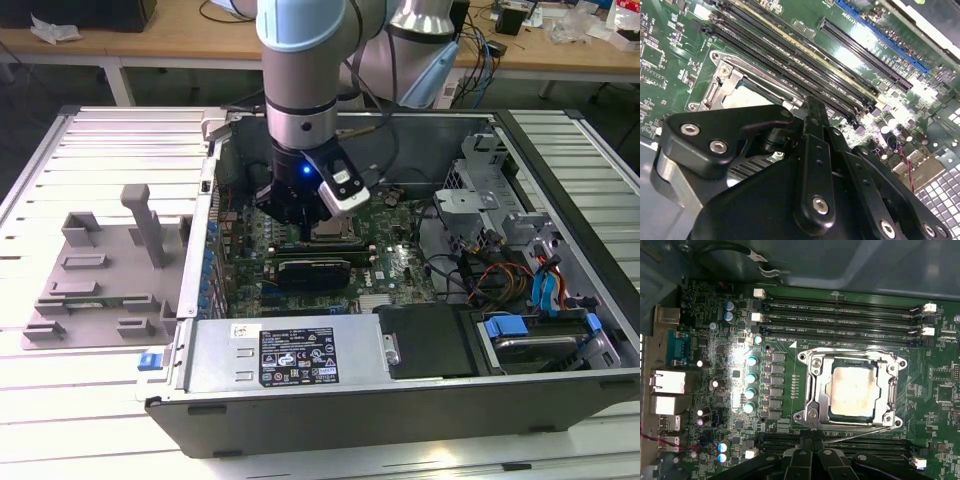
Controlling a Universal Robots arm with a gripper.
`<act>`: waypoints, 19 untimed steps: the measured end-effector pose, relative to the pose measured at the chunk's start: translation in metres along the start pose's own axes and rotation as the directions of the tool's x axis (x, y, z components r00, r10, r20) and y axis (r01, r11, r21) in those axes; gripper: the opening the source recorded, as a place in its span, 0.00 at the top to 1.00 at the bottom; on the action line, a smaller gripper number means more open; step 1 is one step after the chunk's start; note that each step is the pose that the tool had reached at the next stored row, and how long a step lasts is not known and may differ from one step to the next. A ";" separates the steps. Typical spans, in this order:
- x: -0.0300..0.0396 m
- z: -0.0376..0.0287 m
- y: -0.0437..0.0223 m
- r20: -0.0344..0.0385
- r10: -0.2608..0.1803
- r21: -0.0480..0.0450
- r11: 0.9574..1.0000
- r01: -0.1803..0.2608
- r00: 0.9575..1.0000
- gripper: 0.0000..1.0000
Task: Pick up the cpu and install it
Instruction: 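Install the second cpu locking lever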
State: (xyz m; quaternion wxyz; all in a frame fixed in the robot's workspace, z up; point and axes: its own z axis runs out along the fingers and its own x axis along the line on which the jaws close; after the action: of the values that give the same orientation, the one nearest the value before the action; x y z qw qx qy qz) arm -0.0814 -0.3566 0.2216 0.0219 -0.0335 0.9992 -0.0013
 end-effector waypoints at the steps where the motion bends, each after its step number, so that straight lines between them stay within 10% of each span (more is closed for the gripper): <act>1: -0.0025 0.0001 -0.0005 0.000 0.000 0.000 1.000 0.000 1.000 0.89; 6: -0.0038 0.0002 -0.0069 0.000 0.000 -0.008 1.000 0.000 1.000 0.89; 8: -0.0036 0.0017 -0.0086 0.003 0.002 -0.054 0.999 -0.002 1.000 0.89; 14: -0.0025 0.0033 -0.0162 0.004 0.003 -0.062 0.998 -0.003 1.000 0.89; 19: 0.0009 0.0073 -0.0175 0.007 0.005 -0.109 0.994 -0.004 1.000 0.89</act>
State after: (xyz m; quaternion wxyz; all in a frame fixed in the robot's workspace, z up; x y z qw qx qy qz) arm -0.0808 -0.3742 0.2143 0.0236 -0.0323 0.9978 0.0536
